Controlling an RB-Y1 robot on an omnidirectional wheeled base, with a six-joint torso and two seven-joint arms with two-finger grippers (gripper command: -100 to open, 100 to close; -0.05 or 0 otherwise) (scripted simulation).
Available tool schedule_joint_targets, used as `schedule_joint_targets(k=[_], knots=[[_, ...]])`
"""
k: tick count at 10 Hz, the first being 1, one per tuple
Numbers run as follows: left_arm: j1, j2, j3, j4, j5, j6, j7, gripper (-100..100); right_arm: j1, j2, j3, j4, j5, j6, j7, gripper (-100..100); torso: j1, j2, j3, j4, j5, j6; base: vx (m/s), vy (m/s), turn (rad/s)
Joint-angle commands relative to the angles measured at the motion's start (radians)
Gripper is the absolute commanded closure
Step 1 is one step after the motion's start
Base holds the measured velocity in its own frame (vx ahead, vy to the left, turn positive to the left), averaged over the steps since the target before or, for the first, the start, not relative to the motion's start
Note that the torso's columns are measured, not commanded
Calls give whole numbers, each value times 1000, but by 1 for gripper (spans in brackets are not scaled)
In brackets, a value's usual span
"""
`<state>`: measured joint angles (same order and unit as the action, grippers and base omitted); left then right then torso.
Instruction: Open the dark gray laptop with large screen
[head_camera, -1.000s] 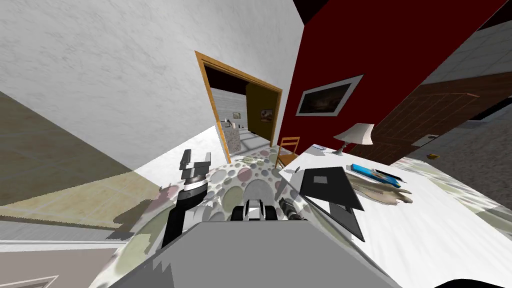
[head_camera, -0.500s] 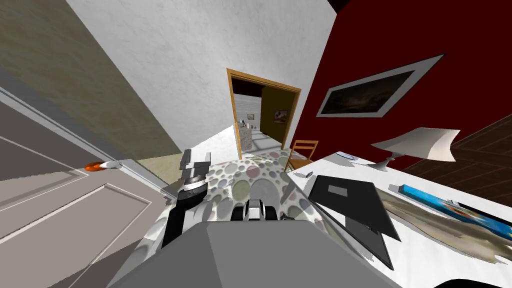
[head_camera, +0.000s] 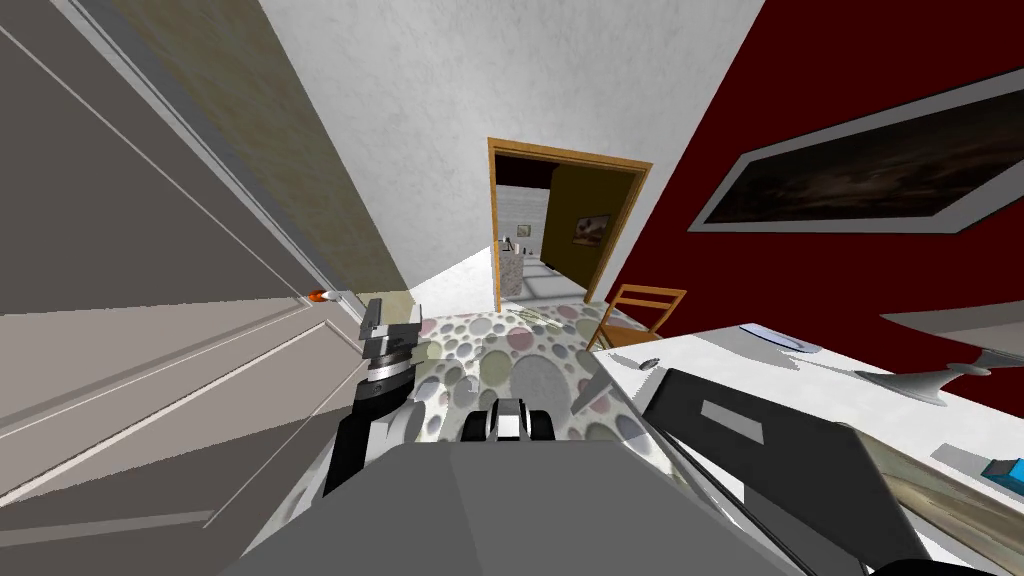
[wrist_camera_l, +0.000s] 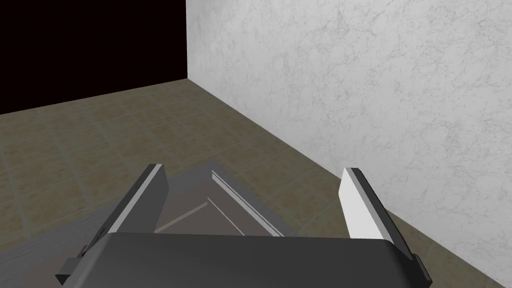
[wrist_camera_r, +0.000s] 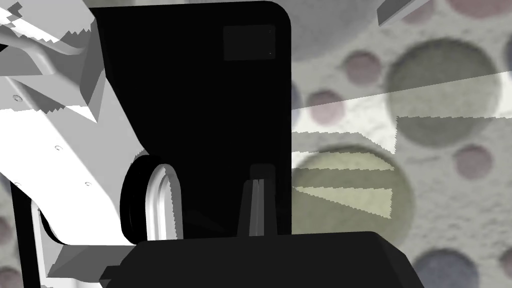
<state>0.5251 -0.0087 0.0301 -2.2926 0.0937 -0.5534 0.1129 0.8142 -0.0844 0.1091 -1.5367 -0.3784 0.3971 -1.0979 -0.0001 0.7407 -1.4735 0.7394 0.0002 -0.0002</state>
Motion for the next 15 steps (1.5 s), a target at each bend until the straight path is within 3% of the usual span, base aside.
schedule_joint_targets(k=[1, 9, 10, 11, 15], knots=[[0, 0, 0, 0, 0, 0, 0, 0, 35, -19, 2, -58, 1, 20, -25, -100, -1, -9, -6, -3, 0, 1, -2, 15, -21], [1, 0, 0, 0, 0, 0, 0, 0, 173, -93, 9, -286, 5, 102, -127, -100, 0, -2, -2, -1, 0, 0, 11, 22, 45], [1, 0, 0, 0, 0, 0, 0, 0, 162, -86, 9, -266, 6, 92, -117, -100, 0, -3, -3, -2, 0, 0, 1, 9, 8], [1, 0, 0, 0, 0, 0, 0, 0, 164, -87, 9, -269, 6, 94, -120, 0, -1, -3, -3, -2, 0, 0, 0, 0, 0], [1, 0, 0, 0, 0, 0, 0, 0, 164, -87, 9, -269, 6, 94, -120, 0, 0, -3, -2, -1, 0, 0, 0, 0, 0]])
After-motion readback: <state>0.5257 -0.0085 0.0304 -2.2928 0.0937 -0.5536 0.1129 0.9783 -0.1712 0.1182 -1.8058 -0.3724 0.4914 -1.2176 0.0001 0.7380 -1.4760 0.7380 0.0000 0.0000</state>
